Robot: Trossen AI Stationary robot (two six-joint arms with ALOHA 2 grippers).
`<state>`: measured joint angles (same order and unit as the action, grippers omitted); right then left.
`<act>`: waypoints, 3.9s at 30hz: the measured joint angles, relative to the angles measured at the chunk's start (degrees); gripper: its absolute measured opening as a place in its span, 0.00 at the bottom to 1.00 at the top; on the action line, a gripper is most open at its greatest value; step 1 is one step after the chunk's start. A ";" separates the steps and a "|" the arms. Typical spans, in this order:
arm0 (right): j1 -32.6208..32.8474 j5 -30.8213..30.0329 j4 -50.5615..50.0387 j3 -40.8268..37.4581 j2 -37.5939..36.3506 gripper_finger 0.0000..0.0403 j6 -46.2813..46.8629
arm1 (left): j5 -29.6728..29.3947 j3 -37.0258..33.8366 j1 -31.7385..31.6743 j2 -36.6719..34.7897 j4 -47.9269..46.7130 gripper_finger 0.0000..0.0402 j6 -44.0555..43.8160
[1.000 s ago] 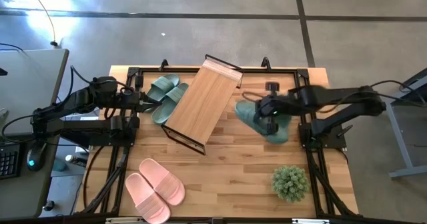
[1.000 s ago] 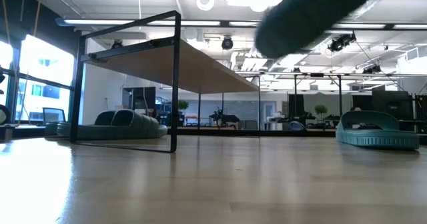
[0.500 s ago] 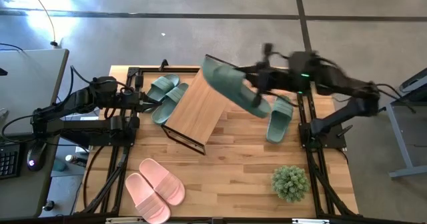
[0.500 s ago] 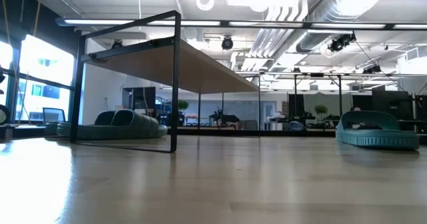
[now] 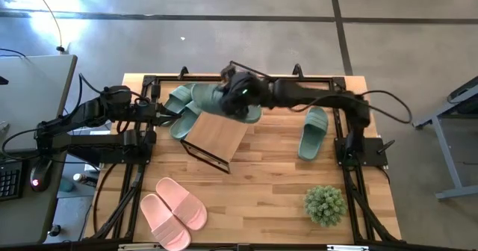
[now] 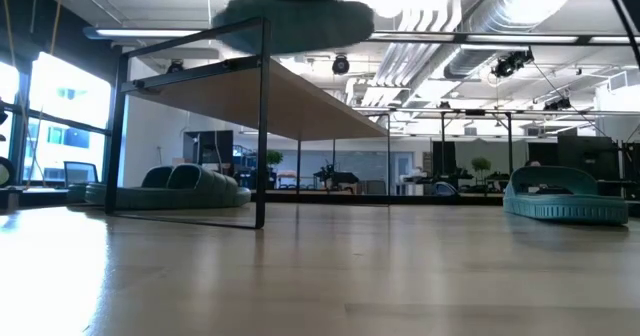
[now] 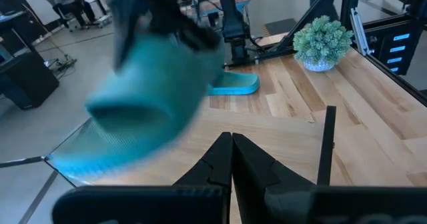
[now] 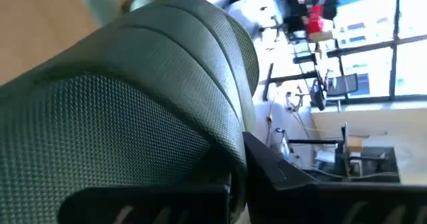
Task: Pick and place slides into the shelf
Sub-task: Put the green slide on the shelf
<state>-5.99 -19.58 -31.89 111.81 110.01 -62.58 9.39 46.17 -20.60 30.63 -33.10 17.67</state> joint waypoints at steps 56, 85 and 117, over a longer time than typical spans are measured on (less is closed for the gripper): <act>0.06 2.82 -5.44 -0.17 7.42 0.04 3.70 | -0.02 0.02 0.00 0.00 -0.03 0.00 1.54; -1.61 7.69 -7.64 -0.22 7.35 0.28 8.72 | 0.00 0.02 0.00 0.00 -0.02 0.00 1.51; 2.93 1.58 -26.65 -0.15 -2.36 0.27 24.79 | 0.00 0.02 0.00 0.00 -0.09 0.00 1.53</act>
<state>-3.05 -18.00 -58.55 111.66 107.65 -37.79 9.39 46.19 -20.60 30.64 -33.19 19.20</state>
